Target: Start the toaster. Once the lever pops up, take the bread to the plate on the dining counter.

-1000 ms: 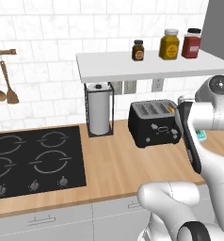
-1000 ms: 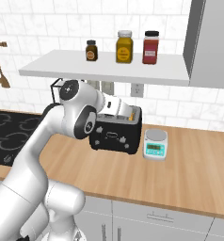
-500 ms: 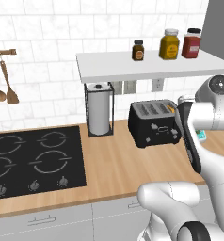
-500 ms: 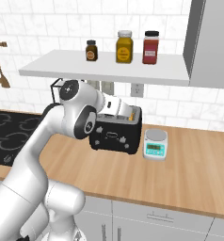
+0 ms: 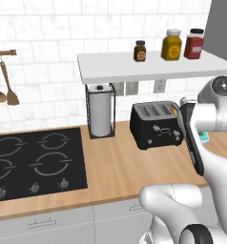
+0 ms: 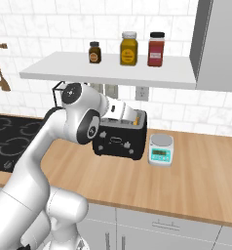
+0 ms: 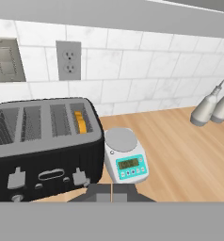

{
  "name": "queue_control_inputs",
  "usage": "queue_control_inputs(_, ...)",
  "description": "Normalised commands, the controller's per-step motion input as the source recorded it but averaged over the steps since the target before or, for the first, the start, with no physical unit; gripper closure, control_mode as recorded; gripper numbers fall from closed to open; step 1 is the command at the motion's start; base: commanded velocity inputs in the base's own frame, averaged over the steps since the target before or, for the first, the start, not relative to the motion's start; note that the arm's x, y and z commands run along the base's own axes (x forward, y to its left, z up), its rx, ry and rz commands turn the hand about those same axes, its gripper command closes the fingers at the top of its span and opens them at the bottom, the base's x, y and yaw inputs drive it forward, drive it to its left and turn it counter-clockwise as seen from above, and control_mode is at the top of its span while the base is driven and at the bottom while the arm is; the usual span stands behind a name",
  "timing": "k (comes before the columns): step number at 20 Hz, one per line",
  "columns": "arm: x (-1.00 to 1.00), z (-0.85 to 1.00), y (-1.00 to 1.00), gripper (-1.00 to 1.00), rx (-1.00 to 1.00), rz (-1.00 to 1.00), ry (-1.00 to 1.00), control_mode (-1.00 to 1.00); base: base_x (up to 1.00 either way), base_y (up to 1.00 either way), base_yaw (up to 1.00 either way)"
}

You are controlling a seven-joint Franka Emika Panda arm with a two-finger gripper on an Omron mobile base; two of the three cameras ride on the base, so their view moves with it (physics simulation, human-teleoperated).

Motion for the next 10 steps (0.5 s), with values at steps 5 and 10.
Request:
queue_control_inputs(5, 0.00, 0.00, 0.00, 1.00, 0.00, 0.00, 0.00, -1.00, 0.00, 0.00, 0.00)
queue_control_inputs(10, 0.00, 0.00, 0.00, 1.00, 0.00, 0.00, 0.00, -1.00, 0.00, 0.00, 0.00)
